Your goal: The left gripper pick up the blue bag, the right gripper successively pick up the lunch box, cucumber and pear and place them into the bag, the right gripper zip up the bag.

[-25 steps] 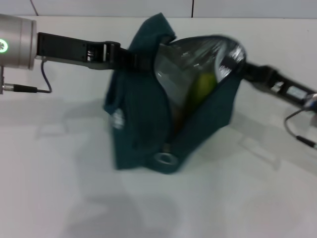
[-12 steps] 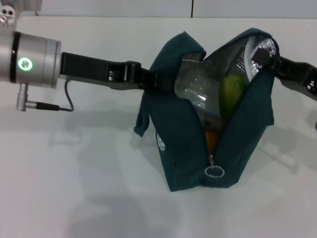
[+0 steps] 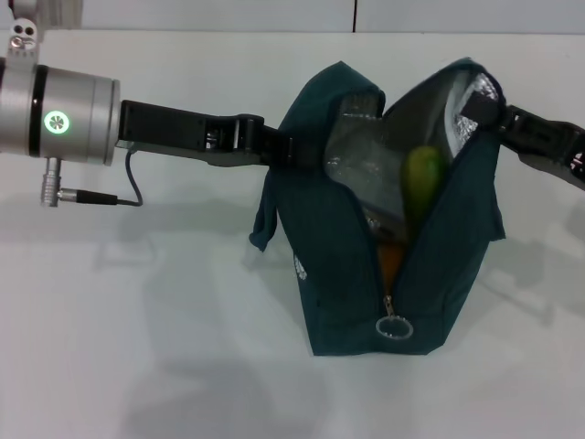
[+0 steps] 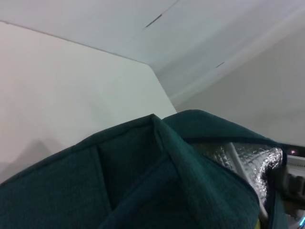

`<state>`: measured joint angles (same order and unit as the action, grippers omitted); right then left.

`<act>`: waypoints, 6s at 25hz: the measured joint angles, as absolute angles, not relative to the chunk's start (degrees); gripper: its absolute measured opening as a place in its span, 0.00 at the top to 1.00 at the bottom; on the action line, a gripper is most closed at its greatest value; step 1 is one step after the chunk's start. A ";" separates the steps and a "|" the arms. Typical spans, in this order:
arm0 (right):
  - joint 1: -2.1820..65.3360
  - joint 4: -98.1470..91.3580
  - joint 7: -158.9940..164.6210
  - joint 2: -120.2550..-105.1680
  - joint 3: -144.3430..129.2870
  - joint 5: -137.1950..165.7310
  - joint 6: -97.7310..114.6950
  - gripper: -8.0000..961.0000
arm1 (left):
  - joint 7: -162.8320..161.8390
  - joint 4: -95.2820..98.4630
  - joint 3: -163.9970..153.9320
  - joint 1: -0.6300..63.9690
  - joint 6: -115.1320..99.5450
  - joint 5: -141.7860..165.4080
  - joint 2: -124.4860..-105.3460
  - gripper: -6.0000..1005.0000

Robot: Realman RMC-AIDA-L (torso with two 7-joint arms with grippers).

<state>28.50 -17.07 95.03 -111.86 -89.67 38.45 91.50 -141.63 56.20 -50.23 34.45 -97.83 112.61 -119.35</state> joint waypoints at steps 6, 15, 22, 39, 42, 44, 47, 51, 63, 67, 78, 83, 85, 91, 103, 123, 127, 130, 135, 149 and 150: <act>28.14 -17.07 94.85 -111.64 -89.51 38.07 93.20 0.80 | -141.28 56.15 -50.27 34.06 -97.73 112.62 -119.35 0.95; 25.44 -17.10 90.82 -110.89 -88.29 38.34 99.63 0.32 | -141.24 55.36 -49.94 34.03 -97.43 112.57 -119.42 0.95; 22.30 -17.10 78.47 -110.14 -88.21 46.66 104.22 0.17 | -141.15 52.69 -49.78 34.24 -96.40 112.24 -119.17 0.95; 18.03 -16.33 53.32 -114.96 -88.63 66.42 93.71 0.17 | -140.98 52.38 -49.78 34.44 -95.70 111.83 -119.25 0.95; 18.65 -16.51 53.40 -115.34 -89.66 66.44 91.12 0.17 | -140.98 52.38 -50.09 34.36 -95.82 111.42 -119.34 0.95; 18.97 -16.68 53.52 -115.38 -90.12 66.36 90.60 0.17 | -140.98 52.38 -50.17 34.31 -95.90 111.22 -119.35 0.95; 19.09 -16.62 53.57 -115.39 -90.11 66.00 90.15 0.18 | -140.98 52.38 -50.18 34.24 -95.94 111.21 -119.35 0.95; 19.28 -16.72 53.62 -115.50 -90.12 65.94 89.34 0.20 | -140.90 52.38 -50.19 34.22 -95.98 111.20 -119.35 0.95; 20.46 -16.99 53.72 -116.00 -90.44 65.82 89.04 0.26 | -140.81 52.38 -50.19 34.48 -96.06 111.17 -119.35 0.94; 20.67 -16.99 53.76 -116.03 -90.76 65.48 88.74 0.28 | -140.81 52.38 -50.19 34.42 -96.06 111.17 -119.35 0.94; 21.09 -17.87 55.09 -116.01 -92.54 64.46 88.10 0.34 | -140.63 52.38 -50.19 34.38 -96.15 111.17 -119.35 0.94; 21.47 -18.42 55.73 -116.01 -93.36 63.72 85.76 0.43 | -140.46 52.38 -50.18 34.23 -96.15 111.17 -119.35 0.94; 21.52 -18.79 56.33 -116.01 -93.90 63.56 84.84 0.48 | -140.34 52.38 -50.18 34.22 -96.15 111.17 -119.35 0.94; 21.53 -19.27 56.56 -116.01 -94.08 63.51 83.90 0.63 | -140.21 52.38 -50.27 34.19 -96.15 111.17 -119.35 0.94; 21.30 -19.30 56.60 -115.99 -94.18 62.74 83.30 0.96 | -140.03 52.38 -50.28 34.00 -96.15 111.18 -119.35 0.94; 18.41 -18.54 51.63 -115.36 -89.39 55.61 95.38 0.98 | -137.47 52.38 -50.27 33.83 -96.15 111.18 -119.27 0.94; 19.21 -18.95 51.48 -115.58 -89.57 54.96 95.45 0.98 | -136.82 52.34 -50.25 33.70 -96.15 111.18 -119.31 0.94; 19.84 -18.81 51.47 -115.66 -89.87 54.48 95.49 0.98 | -135.50 52.30 -50.11 33.18 -96.14 110.54 -119.35 0.94; 20.05 -18.80 51.45 -115.66 -89.90 54.47 95.54 0.98 | -130.45 50.73 -49.84 31.29 -95.92 105.37 -119.35 0.91; 20.05 -19.21 49.14 -115.66 -89.62 50.81 97.76 0.98 | -115.31 49.83 -49.77 24.95 -98.92 91.78 -118.62 0.51; 20.20 -19.29 48.51 -115.66 -89.61 49.44 98.03 0.98 | -115.31 49.83 -49.77 24.95 -98.92 91.78 -118.62 0.48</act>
